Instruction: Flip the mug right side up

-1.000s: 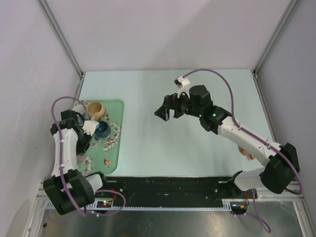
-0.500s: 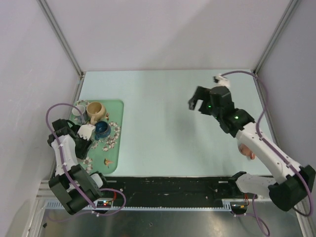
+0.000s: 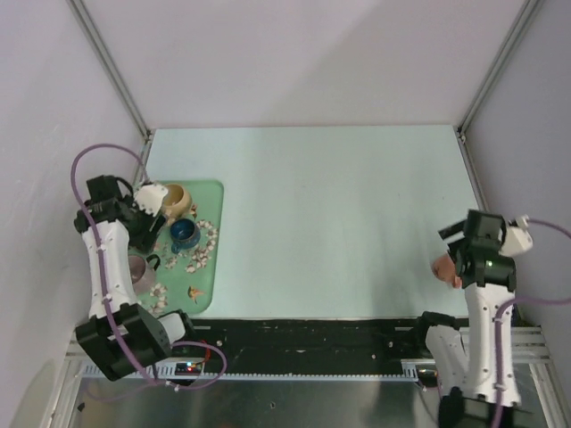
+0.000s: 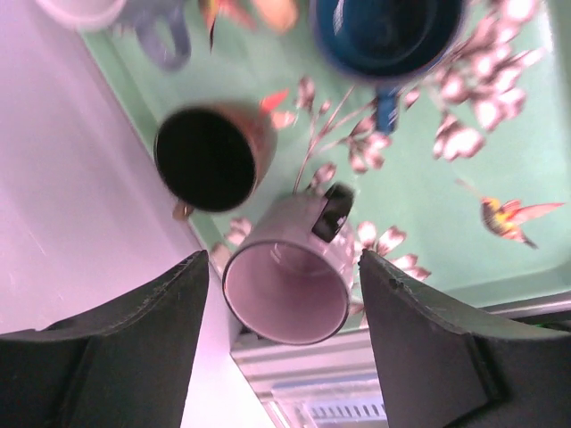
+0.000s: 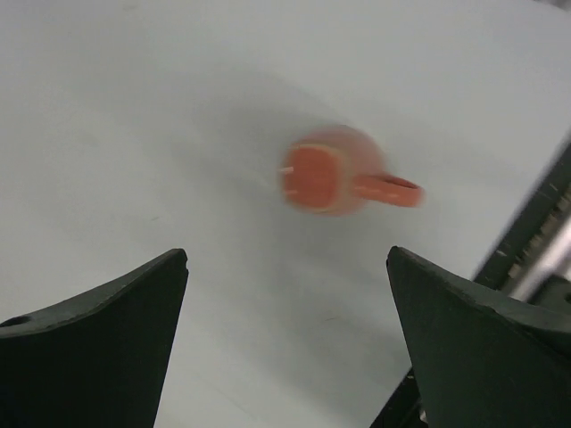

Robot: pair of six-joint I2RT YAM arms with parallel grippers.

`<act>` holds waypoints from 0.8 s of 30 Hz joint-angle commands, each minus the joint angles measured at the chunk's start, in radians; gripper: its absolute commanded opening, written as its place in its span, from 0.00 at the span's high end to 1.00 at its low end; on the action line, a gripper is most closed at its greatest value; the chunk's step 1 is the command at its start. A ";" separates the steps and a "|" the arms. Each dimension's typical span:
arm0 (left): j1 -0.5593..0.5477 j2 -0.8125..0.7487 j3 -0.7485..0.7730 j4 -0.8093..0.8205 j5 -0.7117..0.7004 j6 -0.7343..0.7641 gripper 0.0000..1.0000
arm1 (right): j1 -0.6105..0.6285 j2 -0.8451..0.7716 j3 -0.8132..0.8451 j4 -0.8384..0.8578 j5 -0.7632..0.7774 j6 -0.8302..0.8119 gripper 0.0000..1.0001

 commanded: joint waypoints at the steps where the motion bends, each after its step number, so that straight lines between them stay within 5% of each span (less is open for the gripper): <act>1: -0.168 0.029 0.137 -0.114 0.043 -0.122 0.27 | -0.332 -0.041 -0.084 -0.070 -0.259 -0.024 0.01; 9: -0.419 0.105 0.348 -0.188 0.022 -0.215 0.27 | -0.859 0.082 -0.145 -0.108 -0.507 -0.134 0.01; 17: -0.485 0.116 0.358 -0.198 0.001 -0.220 0.27 | -1.041 0.058 -0.260 -0.124 -0.694 0.036 0.03; 24: -0.490 0.109 0.304 -0.200 0.001 -0.216 0.27 | -1.039 -0.020 -0.351 0.023 -0.693 0.333 0.11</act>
